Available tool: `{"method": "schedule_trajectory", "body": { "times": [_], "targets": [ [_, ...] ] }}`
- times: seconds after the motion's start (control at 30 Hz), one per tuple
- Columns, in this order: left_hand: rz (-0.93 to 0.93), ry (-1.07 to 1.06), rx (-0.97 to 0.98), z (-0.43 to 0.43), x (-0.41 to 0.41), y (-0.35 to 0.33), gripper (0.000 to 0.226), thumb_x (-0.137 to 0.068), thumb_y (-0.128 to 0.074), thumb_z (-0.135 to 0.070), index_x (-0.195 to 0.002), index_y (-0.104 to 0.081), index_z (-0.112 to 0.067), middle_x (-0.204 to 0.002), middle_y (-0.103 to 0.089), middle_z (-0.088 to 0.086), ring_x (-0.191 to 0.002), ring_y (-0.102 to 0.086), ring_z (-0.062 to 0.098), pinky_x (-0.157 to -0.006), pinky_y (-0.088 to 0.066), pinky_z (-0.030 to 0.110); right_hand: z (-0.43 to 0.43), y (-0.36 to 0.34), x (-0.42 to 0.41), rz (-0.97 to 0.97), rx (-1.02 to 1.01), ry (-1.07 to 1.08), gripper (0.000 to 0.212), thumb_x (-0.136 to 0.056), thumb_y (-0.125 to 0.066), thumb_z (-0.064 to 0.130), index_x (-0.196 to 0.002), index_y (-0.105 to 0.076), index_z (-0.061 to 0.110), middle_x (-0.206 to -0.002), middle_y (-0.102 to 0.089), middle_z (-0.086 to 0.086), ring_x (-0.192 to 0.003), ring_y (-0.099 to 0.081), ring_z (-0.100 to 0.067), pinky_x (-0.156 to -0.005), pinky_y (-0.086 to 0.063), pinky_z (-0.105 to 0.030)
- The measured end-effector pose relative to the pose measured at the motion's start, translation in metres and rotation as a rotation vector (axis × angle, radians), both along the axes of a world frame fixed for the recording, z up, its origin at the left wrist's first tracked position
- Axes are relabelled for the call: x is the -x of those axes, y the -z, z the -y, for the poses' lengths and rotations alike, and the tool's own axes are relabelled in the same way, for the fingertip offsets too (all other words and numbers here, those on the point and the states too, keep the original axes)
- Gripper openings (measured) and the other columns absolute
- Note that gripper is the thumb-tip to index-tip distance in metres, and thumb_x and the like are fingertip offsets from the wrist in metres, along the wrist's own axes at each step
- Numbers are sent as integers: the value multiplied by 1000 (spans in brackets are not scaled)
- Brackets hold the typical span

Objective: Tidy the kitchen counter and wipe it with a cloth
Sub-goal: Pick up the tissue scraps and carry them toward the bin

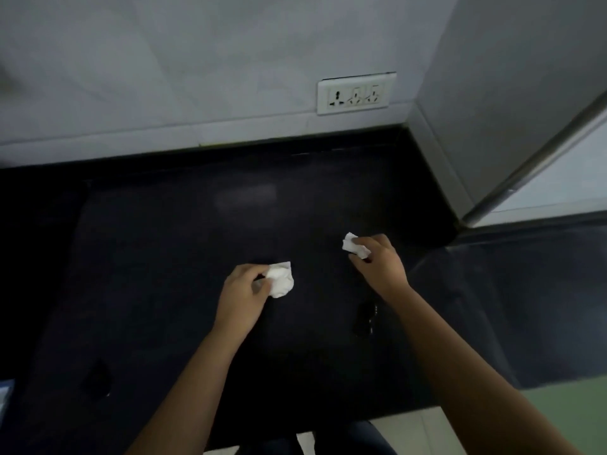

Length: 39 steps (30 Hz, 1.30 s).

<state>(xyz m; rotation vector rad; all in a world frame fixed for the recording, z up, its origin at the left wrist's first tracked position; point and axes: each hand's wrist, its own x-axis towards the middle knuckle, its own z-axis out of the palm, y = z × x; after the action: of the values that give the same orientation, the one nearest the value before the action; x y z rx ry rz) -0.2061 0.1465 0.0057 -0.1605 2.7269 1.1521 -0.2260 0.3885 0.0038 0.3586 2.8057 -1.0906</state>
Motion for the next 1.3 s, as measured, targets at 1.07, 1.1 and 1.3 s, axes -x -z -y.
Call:
{"method": "schedule_trajectory", "body": {
  "times": [1.07, 1.1, 1.3],
  "targets": [
    [57, 741, -242, -43, -78, -53, 22, -84, -62, -25, -72, -50, -39, -89, -56, -7, -79, -54, 4, -60, -39, 17, 36, -24, -371, -181, 283, 1319, 23, -84, -62, 9, -67, -58, 24, -65, -57, -1, -62, -52, -17, -61, -41, -29],
    [59, 786, -241, -54, -85, -54, 20, -84, -61, -24, -73, -51, -37, -89, -56, -5, -79, -54, 5, -60, -39, 17, 42, -22, -398, -188, 293, 1407, 22, -84, -61, 10, -67, -58, 22, -65, -57, -4, -62, -51, -20, -63, -40, -31],
    [-2, 1082, -212, -111, -160, -55, 8, -83, -62, -16, -90, -60, -15, -93, -61, 9, -81, -58, 21, -60, -41, 21, 97, 1, -535, -293, 395, 1890, 8, -86, -56, 7, -89, -63, 4, -71, -55, -8, -61, -49, -18, -60, -40, -30]
  ]
}}
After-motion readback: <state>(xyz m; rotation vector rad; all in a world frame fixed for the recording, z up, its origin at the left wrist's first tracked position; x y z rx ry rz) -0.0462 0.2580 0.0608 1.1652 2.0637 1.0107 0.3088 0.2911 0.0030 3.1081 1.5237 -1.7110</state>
